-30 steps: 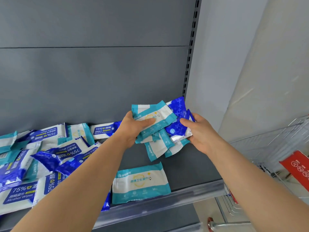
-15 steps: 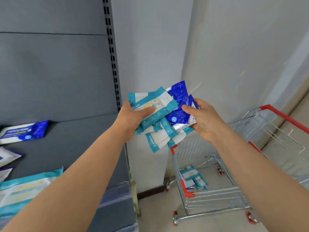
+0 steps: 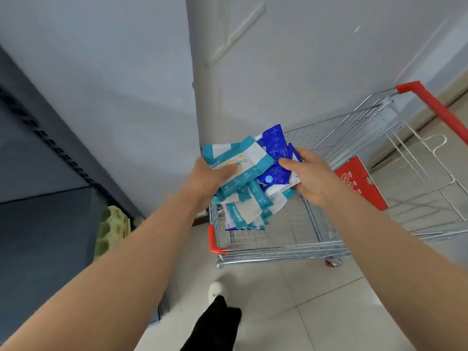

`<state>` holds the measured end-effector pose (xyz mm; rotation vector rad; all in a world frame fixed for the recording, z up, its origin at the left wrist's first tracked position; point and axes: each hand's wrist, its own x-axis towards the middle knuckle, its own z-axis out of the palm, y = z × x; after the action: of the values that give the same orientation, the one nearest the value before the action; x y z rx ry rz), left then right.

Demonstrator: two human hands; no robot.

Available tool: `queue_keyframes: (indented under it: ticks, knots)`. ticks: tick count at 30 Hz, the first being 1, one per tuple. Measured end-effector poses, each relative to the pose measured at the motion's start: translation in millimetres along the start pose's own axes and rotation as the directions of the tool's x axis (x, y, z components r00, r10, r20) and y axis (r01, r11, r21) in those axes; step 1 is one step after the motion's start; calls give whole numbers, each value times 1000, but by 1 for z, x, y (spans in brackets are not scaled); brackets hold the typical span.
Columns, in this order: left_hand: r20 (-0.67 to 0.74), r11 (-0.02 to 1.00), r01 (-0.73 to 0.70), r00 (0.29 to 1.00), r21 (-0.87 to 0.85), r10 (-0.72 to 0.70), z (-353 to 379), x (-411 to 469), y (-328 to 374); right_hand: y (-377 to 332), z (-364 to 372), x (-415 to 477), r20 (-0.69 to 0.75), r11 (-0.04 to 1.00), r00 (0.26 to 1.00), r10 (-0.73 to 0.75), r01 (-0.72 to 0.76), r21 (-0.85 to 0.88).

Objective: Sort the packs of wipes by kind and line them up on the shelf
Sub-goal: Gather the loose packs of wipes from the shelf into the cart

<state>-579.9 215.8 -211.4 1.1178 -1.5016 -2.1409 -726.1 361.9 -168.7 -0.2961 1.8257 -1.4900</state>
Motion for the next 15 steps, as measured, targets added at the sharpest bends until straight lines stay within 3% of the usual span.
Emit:
queue_keyframes:
  ticks: [6,15]
  knots:
    - [-100,989,148,984,11,-147,19,95,-75,70,-23,109,19,989,989,145,-144,-25]
    - [-297,969,244,922,-45,-247,26,192,-190,196,-30,246,69,961,959,273,-271,-48]
